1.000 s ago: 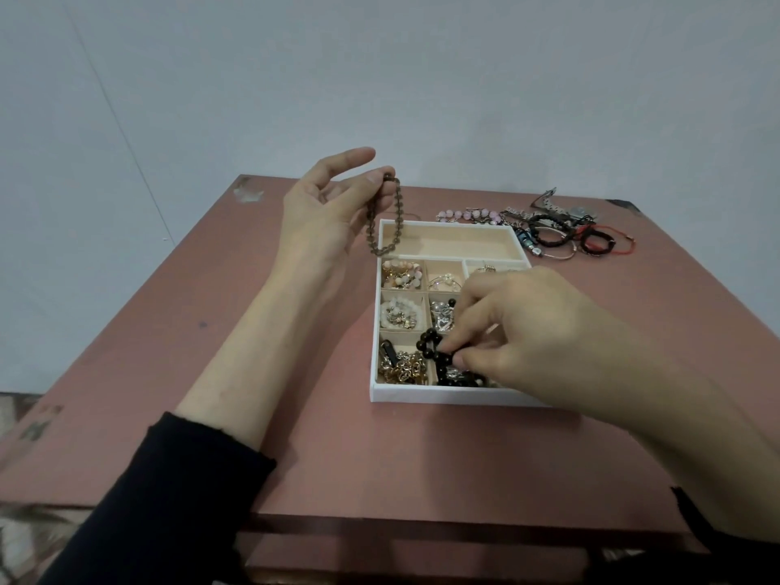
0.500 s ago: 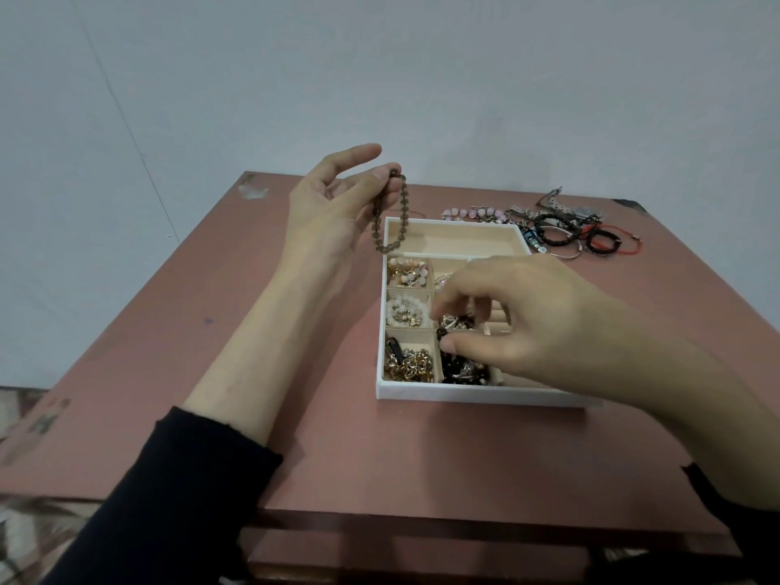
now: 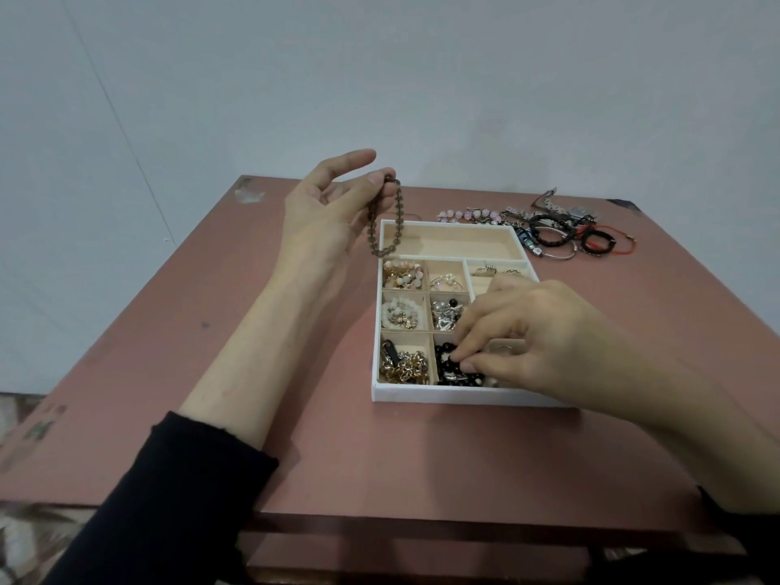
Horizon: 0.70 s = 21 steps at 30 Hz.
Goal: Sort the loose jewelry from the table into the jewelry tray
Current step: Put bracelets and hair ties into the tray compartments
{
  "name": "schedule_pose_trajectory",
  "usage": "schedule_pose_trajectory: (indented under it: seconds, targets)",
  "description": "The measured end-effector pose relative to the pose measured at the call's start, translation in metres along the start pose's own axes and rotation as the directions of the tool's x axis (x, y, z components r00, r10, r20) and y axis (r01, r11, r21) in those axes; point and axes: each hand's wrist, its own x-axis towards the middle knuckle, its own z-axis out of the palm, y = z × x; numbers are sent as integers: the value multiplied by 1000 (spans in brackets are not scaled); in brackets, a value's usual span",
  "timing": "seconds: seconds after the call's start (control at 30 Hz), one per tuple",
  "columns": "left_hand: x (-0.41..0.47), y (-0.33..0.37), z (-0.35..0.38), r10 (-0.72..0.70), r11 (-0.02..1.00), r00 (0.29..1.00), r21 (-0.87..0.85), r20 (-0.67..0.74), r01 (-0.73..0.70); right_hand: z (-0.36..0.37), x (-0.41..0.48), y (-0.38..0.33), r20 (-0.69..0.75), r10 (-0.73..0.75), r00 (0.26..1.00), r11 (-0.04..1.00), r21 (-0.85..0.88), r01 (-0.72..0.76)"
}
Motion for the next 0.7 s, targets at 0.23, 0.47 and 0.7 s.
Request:
schedule_pose_trajectory:
  seconds: [0.23, 0.47, 0.7]
  targets:
    - [-2, 2, 2, -1, 1000, 1000, 6, 5, 1, -15, 1, 4, -194, 219, 956, 909, 396, -128]
    - [-13, 6, 26, -32, 998, 993, 55, 110, 26, -13, 9, 42, -494, 512, 703, 807, 557, -198]
    - [-13, -1, 42, -86, 980, 977, 191, 193, 48, -17, 5, 51, -531, 517, 672, 813, 549, -192]
